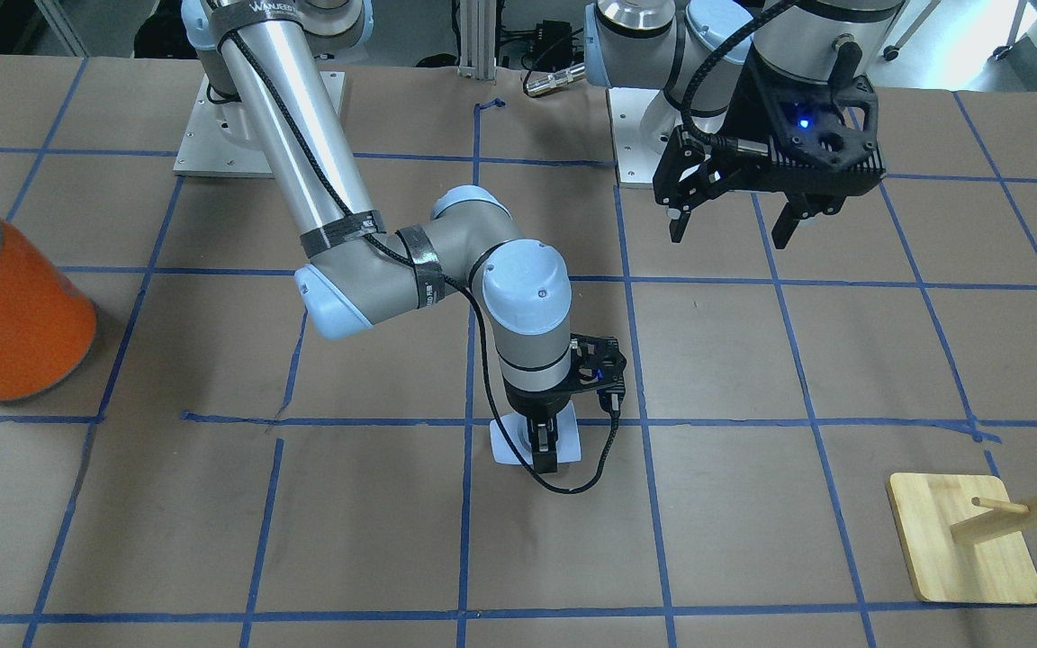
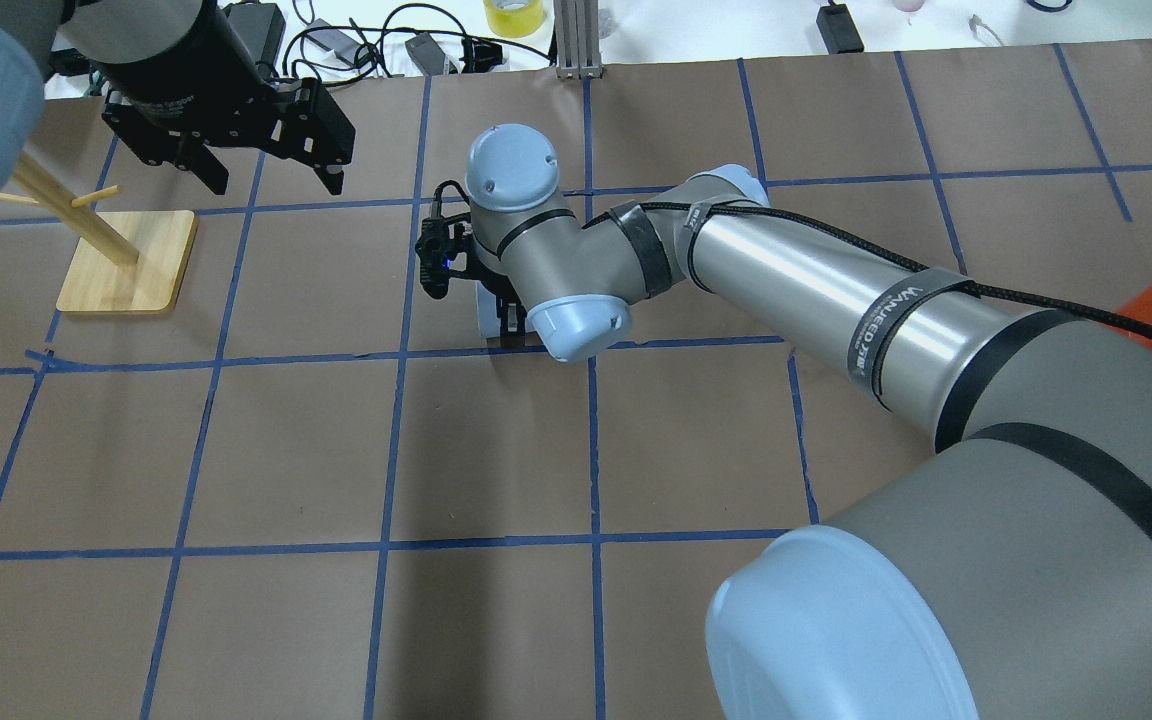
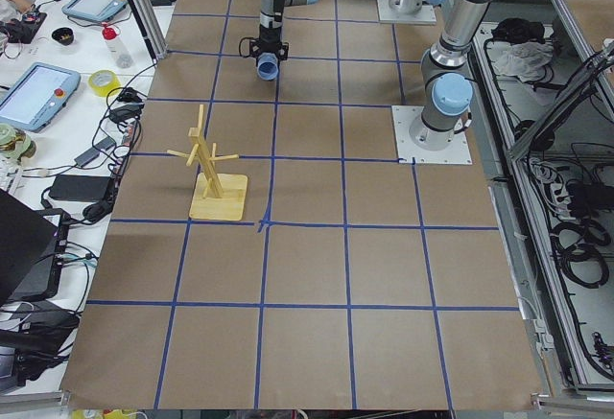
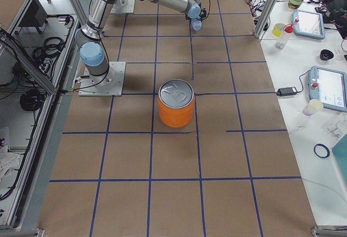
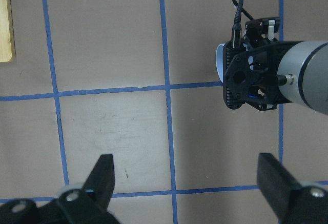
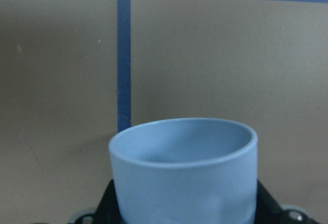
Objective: Flip cup
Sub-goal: 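Carry the cup with the right gripper toward the left arm's side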
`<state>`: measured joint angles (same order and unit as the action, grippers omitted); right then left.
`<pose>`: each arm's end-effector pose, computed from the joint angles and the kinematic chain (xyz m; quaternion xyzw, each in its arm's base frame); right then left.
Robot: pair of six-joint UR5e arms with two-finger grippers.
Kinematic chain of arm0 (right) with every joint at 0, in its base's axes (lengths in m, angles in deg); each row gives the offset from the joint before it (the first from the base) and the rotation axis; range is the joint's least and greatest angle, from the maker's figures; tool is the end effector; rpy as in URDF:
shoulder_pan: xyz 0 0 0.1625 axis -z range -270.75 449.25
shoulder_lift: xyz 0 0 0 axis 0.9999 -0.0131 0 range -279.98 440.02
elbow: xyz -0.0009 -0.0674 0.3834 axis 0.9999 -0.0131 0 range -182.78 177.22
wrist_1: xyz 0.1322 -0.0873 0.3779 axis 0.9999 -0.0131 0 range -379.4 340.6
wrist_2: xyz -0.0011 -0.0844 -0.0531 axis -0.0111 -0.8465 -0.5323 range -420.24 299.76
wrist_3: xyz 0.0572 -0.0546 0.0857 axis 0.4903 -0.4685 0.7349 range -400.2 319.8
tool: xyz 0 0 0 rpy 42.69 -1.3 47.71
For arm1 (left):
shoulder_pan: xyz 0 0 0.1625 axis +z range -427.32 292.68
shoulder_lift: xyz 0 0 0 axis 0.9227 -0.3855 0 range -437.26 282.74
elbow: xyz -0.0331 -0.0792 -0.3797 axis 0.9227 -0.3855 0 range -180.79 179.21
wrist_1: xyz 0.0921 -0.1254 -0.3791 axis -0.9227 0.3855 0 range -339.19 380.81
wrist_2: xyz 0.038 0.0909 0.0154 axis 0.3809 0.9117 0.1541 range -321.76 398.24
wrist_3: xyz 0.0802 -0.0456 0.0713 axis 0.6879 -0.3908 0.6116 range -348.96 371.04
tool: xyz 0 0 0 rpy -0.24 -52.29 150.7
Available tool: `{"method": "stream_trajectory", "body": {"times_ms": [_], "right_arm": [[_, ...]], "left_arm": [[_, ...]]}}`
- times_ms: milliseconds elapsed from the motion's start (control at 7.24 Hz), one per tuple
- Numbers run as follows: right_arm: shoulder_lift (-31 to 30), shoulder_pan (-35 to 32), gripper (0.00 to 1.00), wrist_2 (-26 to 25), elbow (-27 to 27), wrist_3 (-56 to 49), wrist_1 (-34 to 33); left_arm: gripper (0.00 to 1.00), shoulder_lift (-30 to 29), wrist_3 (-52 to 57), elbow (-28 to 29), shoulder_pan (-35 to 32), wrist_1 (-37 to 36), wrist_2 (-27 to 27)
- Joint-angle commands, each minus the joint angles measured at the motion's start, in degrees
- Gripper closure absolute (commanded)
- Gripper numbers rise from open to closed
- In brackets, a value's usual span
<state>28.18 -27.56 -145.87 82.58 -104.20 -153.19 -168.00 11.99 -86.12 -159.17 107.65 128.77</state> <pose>0.4346 -0.5449 0.1580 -0.7111 0.6964 -0.0969 0.0075 -0.1484 -0.5004 0.4750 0.0240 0.9978 -0.0619 0.0041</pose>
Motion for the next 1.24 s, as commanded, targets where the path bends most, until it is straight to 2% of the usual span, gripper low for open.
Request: {"method": "stream_trajectory", "body": {"times_ms": [0, 138, 415, 691, 967, 1106], "right_arm": [[0.08, 0.0, 0.21, 0.64, 0.6, 0.1, 0.19], [0.08, 0.0, 0.0, 0.99, 0.51, 0.45, 0.28], [-0.1, 0.09, 0.0, 1.87, 0.51, 0.8, 0.28], [-2.46, 0.18, 0.0, 1.0, 0.68, 5.96, 0.37], [-6.06, 0.52, 0.0, 0.29, 1.47, 25.14, 1.33], [-8.69, 2.09, 0.0, -3.54, 1.82, 30.46, 4.64]], "left_arm": [[0.0, 0.03, -0.07, -0.01, 0.0, 0.0, 0.0], [0.0, 0.03, 0.02, -0.01, 0.0, 0.0, 0.0], [0.0, 0.03, -0.07, -0.01, 0.0, 0.0, 0.0], [0.0, 0.03, 0.46, -0.1, 0.09, 0.0, -0.18], [0.0, 0.03, 0.72, -0.1, 0.17, 0.52, -0.44], [0.0, 0.12, 0.9, -0.1, 1.13, 0.7, -0.53]]}}
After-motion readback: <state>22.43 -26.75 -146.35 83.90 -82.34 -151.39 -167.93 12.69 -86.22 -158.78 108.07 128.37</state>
